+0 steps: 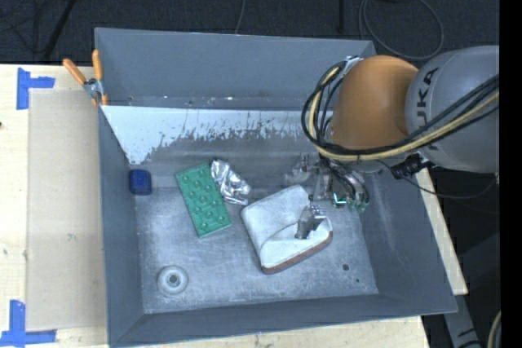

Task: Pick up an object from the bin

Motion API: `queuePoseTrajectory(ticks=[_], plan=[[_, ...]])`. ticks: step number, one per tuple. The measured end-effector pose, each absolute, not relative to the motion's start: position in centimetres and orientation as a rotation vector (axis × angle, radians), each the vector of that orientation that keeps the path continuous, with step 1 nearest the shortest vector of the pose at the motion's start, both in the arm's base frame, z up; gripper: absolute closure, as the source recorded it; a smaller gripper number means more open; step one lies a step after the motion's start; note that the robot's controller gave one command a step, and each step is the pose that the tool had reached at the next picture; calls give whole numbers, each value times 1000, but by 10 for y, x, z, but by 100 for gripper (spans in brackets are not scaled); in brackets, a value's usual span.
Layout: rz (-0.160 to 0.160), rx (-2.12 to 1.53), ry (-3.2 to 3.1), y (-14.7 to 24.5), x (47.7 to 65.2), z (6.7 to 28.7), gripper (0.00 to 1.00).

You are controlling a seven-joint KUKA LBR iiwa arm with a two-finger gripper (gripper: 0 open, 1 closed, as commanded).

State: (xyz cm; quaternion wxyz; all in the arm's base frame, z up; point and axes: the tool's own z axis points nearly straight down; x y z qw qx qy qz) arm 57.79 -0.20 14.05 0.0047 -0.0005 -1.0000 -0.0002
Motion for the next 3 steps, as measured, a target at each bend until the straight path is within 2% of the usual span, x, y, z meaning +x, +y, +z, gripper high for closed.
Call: queuePoseTrajectory(ticks=[1, 2, 3], plan=[[-3, -175, -3136, 11, 583, 84, 0], [5, 236, -3153, 67, 541, 77, 0], [3, 236, -3153, 67, 541, 78, 100]])
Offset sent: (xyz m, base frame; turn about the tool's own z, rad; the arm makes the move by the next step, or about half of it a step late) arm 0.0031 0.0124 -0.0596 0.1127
